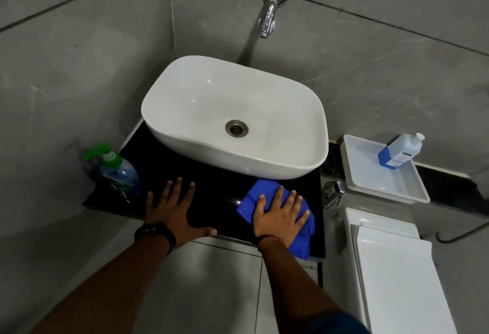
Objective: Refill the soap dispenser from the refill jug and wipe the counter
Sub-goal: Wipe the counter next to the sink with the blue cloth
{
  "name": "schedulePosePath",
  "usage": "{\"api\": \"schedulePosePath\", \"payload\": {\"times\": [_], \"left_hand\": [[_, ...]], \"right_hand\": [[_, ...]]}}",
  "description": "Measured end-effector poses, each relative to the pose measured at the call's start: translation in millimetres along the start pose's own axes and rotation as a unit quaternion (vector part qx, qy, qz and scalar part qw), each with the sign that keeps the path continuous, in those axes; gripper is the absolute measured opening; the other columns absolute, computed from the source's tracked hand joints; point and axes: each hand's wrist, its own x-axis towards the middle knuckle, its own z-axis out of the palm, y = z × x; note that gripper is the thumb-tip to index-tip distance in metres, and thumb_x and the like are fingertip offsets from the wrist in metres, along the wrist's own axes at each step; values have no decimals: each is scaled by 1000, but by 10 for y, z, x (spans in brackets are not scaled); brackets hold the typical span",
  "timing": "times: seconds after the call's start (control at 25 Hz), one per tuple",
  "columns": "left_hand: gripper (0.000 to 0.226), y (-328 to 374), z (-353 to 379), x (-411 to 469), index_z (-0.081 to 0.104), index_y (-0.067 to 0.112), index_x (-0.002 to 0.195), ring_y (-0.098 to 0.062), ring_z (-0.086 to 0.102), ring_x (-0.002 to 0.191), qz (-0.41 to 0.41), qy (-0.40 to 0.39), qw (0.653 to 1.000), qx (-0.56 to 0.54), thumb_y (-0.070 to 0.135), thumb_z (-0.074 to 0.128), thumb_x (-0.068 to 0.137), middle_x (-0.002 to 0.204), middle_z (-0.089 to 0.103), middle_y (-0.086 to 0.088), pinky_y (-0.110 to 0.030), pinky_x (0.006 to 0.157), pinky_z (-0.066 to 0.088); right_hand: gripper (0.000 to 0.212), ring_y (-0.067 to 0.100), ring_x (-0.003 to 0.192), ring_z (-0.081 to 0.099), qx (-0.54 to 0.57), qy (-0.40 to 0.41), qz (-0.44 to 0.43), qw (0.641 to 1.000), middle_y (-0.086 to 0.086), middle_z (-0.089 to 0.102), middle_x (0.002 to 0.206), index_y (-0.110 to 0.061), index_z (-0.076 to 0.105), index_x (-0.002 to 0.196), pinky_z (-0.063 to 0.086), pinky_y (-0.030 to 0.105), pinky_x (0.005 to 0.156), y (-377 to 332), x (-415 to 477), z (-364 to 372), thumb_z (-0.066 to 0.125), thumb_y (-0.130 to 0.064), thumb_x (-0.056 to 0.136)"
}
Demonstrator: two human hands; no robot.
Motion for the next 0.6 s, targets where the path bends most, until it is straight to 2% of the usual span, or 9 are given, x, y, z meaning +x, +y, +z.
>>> {"api": "schedulePosePath", "payload": {"times": [0.2, 0.32, 0.4, 0.6], "left_hand": [[134, 20, 4, 9, -7, 36, 144, -20, -10, 143, -9, 3, 1000, 0, 101, 28, 32, 158, -9, 1, -56, 111, -2], [133, 35, 8, 7, -4, 37, 144, -19, -7, 143, -10, 14, 1000, 1, 100, 30, 31, 158, -6, 2, -56, 111, 1], [133, 28, 8, 11, -3, 38, 143, -19, -8, 143, -11, 13, 1000, -2, 100, 30, 30, 158, -7, 3, -56, 111, 0], [136, 9, -4, 26, -9, 40, 142, -19, -13, 143, -13, -11, 1000, -9, 103, 27, 27, 157, -13, 4, -56, 111, -3]], "right_hand": [[66, 25, 147, 7, 9, -34, -219, 975, 8, 21, 158, -28, 28, 148, -15, 45, 113, -520, -190, 104, 28, -60, 91], [68, 21, 147, 7, 1, -38, -284, 958, 5, 22, 158, -31, 30, 147, -15, 42, 114, -335, -109, 68, 23, -65, 89], [67, 20, 147, 8, -11, -17, -271, 962, 4, 23, 158, -32, 31, 147, -10, 43, 116, -102, -15, 32, 24, -66, 88], [67, 24, 147, 8, -12, 7, -74, 997, 7, 21, 159, -29, 26, 149, -5, 48, 117, 229, 40, -49, 26, -63, 90]]}}
